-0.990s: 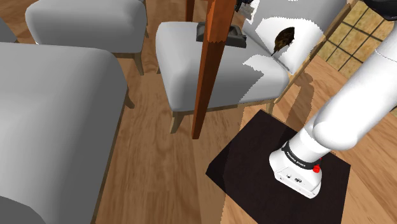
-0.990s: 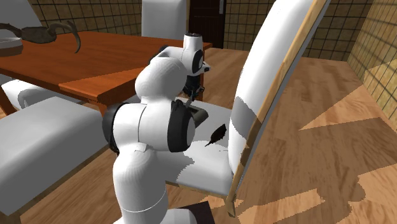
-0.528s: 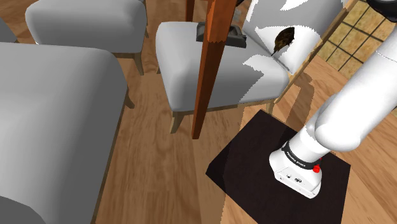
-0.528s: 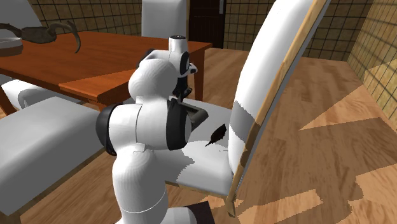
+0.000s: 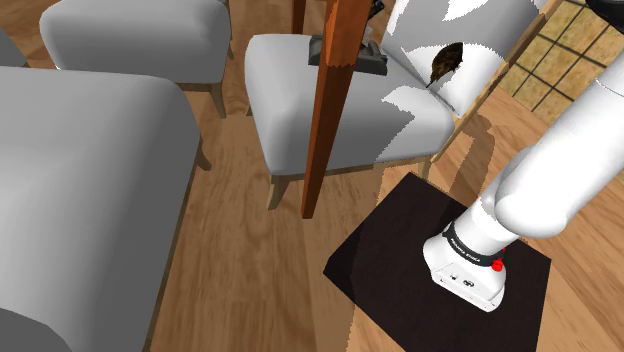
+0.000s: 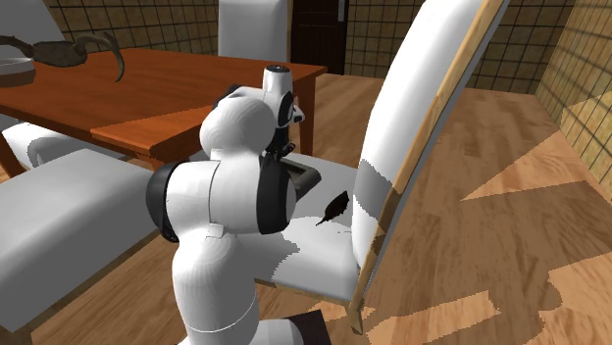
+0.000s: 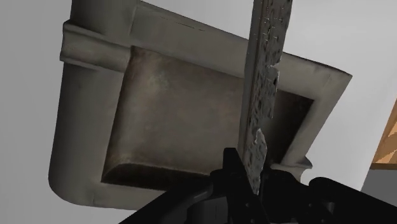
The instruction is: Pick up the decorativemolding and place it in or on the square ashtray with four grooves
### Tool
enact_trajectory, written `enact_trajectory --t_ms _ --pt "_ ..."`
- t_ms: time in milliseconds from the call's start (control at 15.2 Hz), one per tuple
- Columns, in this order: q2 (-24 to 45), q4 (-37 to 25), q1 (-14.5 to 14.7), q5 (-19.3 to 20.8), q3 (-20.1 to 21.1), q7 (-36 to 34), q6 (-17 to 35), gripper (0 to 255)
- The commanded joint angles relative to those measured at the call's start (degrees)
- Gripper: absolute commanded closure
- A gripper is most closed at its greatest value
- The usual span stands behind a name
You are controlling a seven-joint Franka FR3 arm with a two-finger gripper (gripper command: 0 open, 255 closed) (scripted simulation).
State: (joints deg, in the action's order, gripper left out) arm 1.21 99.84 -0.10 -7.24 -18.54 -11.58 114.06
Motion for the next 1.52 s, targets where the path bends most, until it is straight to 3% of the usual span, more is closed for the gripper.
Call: enact_trajectory --t_ms 0,594,660,792,990,1254,1452 --pt "1.37 1.82 0.19 3.01 0.12 0.53 1.37 255" --pt "1.43 2.77 0.63 2.93 -0.32 0.62 2.37 255" --pt "1.69 2.59 0.51 2.76 -0.43 0.94 2.39 0" --pt "3.3 -0.28 0.52 2.31 -0.39 0.73 1.07 0" --pt "1.43 2.77 0.66 2.93 -0.35 0.62 2.37 0" --pt "-0.41 -2.21 0.82 3.74 -0.57 0.08 -4.34 0" --pt "-0.42 -2.21 0.81 3.74 -0.57 0.08 -4.34 0"
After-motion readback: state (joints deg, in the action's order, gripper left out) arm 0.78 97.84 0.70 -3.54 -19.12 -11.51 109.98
